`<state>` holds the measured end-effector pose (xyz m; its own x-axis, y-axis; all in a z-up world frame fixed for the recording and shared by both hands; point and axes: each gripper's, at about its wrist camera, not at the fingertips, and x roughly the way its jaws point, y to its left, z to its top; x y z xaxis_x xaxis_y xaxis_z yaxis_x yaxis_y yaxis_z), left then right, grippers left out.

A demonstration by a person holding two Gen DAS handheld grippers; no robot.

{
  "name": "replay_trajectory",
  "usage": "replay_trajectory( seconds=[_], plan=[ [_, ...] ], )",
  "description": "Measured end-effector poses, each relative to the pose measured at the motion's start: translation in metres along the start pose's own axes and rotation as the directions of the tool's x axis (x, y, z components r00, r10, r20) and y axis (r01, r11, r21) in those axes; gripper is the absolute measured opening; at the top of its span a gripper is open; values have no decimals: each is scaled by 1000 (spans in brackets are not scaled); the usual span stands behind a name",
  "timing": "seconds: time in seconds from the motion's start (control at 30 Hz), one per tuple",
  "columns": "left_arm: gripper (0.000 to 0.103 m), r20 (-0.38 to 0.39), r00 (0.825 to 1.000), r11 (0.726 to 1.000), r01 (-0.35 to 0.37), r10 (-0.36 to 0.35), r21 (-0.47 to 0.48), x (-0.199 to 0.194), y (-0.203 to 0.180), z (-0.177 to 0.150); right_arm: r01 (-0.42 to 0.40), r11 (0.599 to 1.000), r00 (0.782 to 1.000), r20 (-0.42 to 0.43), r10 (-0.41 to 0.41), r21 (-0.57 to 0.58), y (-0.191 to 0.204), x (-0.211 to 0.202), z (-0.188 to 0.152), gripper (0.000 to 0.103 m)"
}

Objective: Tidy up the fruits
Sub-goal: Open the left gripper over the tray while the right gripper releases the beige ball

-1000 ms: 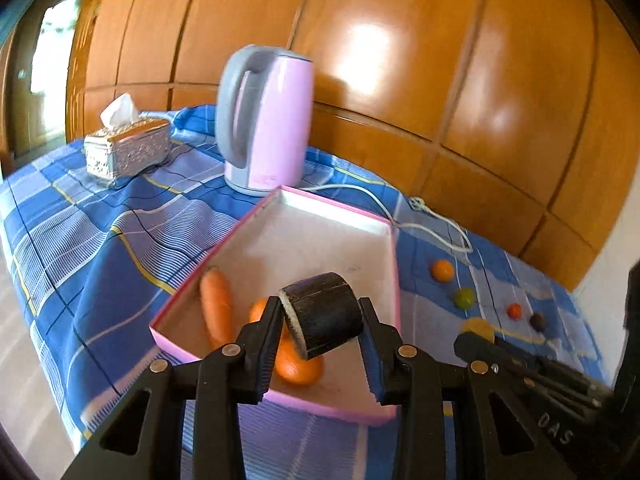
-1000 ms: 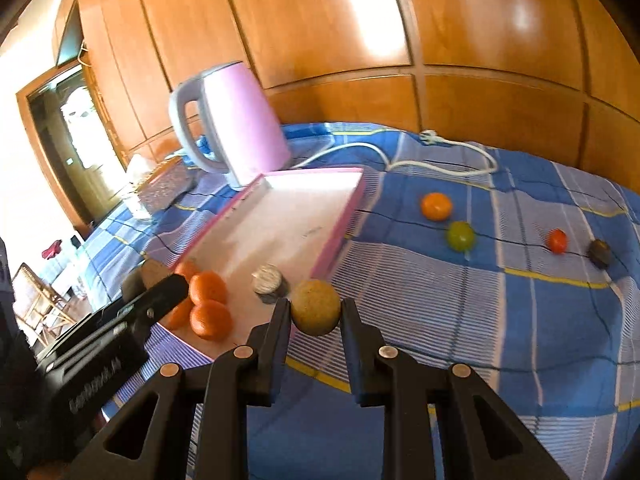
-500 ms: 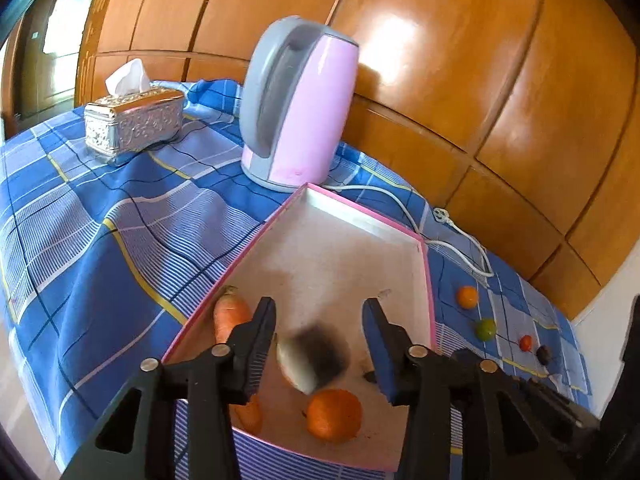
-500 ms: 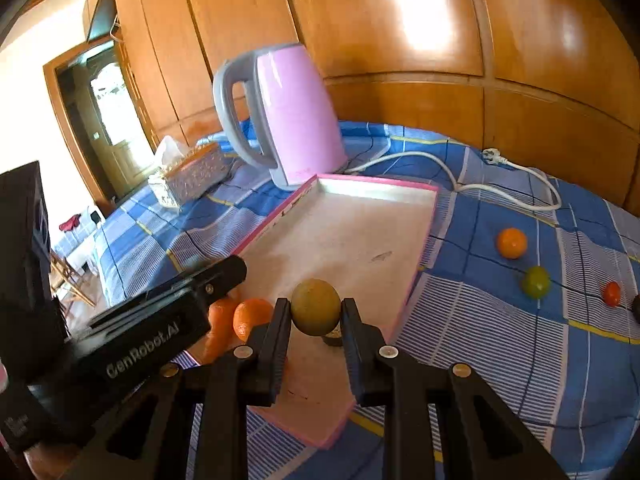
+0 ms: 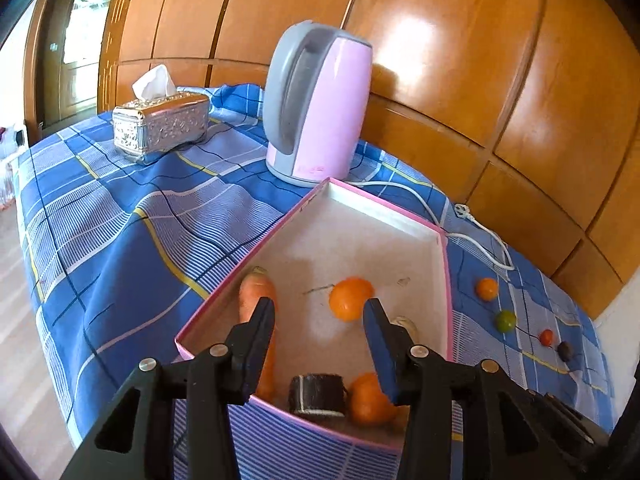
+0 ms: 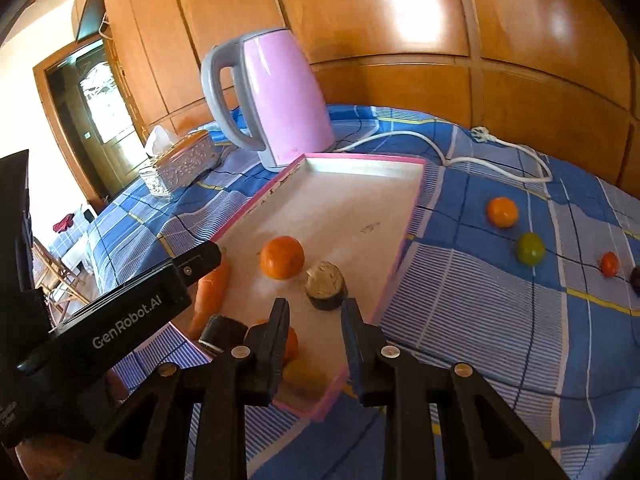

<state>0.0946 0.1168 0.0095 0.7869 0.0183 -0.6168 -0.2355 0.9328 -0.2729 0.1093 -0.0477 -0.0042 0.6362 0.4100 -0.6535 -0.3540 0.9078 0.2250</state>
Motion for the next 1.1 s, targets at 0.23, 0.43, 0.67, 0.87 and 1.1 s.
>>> replay_trajectory(
  seconds=[0.23, 0.43, 0.67, 0.87, 1.1],
  plan=[
    [47, 6, 999, 997, 31, -31, 66, -15, -22, -14, 41, 999, 999, 30, -41, 28, -14, -20, -6, 28],
    [47, -2, 998, 991, 59, -60, 117, -21, -42, -26, 66, 996, 997, 45, -68, 52, -27, -33, -9, 28],
    [47, -16, 997, 981, 81, -79, 177, -23, -63, -40, 98, 992, 993, 57, -102, 78, -42, -45, -15, 28],
    [47, -25, 994, 963, 110, -107, 247, -24, -82, -53, 130, 985, 990, 46, -136, 111, -61, -50, -23, 28],
    [47, -57, 986, 932, 166, -156, 321, -22, -102, -72, 199, 967, 979, 12, -203, 162, -95, -56, -36, 30]
  ],
)
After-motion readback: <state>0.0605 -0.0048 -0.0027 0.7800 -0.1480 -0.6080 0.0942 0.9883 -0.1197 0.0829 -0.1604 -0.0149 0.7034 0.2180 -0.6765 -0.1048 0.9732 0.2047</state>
